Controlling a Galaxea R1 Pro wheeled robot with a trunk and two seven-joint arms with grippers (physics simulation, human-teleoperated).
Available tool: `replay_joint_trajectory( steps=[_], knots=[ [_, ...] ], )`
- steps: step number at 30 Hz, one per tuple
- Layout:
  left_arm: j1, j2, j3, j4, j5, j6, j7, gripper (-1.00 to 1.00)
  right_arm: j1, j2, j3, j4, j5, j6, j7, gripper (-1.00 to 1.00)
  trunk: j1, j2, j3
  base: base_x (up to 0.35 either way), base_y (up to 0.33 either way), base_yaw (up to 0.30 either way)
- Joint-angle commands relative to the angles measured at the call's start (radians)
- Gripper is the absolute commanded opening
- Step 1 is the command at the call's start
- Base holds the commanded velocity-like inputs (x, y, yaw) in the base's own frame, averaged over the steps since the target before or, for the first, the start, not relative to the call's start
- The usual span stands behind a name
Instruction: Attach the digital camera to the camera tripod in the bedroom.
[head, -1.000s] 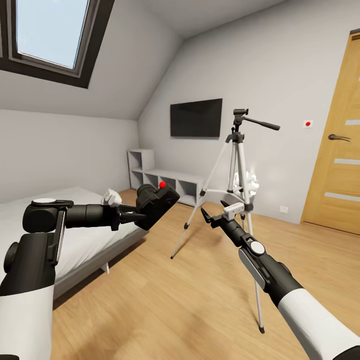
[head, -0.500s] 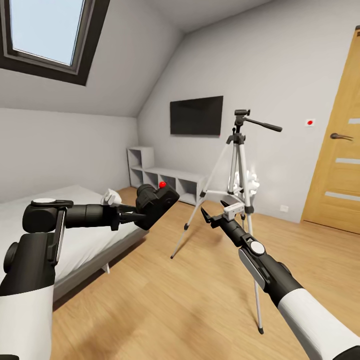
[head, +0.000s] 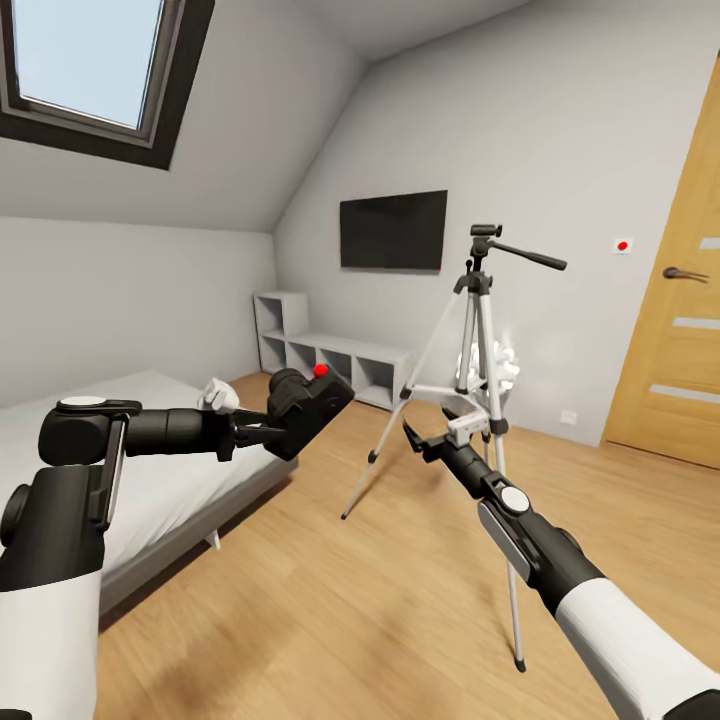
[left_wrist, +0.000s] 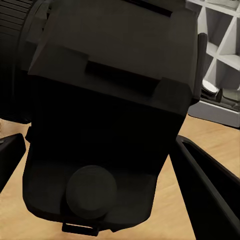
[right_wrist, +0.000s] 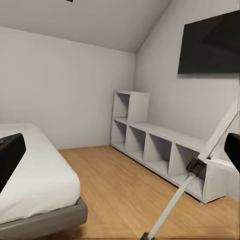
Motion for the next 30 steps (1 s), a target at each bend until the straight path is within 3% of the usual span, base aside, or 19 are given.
replay_joint_trajectory(
  steps=[1, 3, 8, 11, 18, 26, 28, 30],
  knots=[
    [-0.001, 0.000, 0.001, -0.001, -0.010, 0.010, -0.011, -1.00, -0.001, -0.001, 0.004, 0.015, -0.011, -0.002, 0.003, 1.00, -0.004, 0.007, 0.002, 0.000, 0.000, 0.000],
    [-0.001, 0.000, 0.001, -0.001, -0.010, 0.010, -0.011, -1.00, -0.001, 0.001, 0.010, 0.035, -0.011, -0.001, 0.004, 1.00, -0.012, 0.021, 0.008, 0.000, 0.000, 0.000],
    [-0.001, -0.001, 0.001, -0.001, -0.010, 0.010, -0.011, -1.00, -0.001, 0.007, 0.067, 0.151, -0.011, -0.001, 0.004, 1.00, -0.031, 0.056, 0.024, 0.000, 0.000, 0.000],
    [-0.001, -0.001, 0.001, -0.001, -0.010, 0.010, -0.011, -1.00, -0.001, 0.014, 0.087, 0.283, -0.011, -0.006, 0.004, 1.00, -0.042, 0.077, 0.033, 0.000, 0.000, 0.000],
    [-0.001, -0.001, 0.000, -0.001, -0.010, 0.010, -0.011, -1.00, -0.001, 0.067, 0.096, 0.509, -0.009, -0.016, 0.003, 1.00, -0.069, 0.126, 0.055, 0.000, 0.000, 0.000],
    [-0.001, -0.001, 0.000, -0.001, -0.010, 0.010, -0.011, -1.00, -0.001, 0.088, 0.096, 0.620, -0.009, -0.033, 0.002, 1.00, -0.100, 0.182, 0.080, 0.000, 0.000, 0.000],
    [-0.001, -0.001, 0.000, -0.001, -0.010, 0.010, -0.011, -1.00, -0.001, 0.108, 0.096, 0.741, -0.009, -0.038, 0.002, 1.00, -0.108, 0.196, 0.086, 0.000, 0.000, 0.000],
    [-0.001, -0.001, 0.000, -0.001, -0.010, 0.010, -0.011, -1.00, -0.001, 0.112, 0.096, 0.774, -0.009, -0.040, 0.002, 1.00, -0.115, 0.210, 0.093, 0.000, 0.000, 0.000]
  ],
)
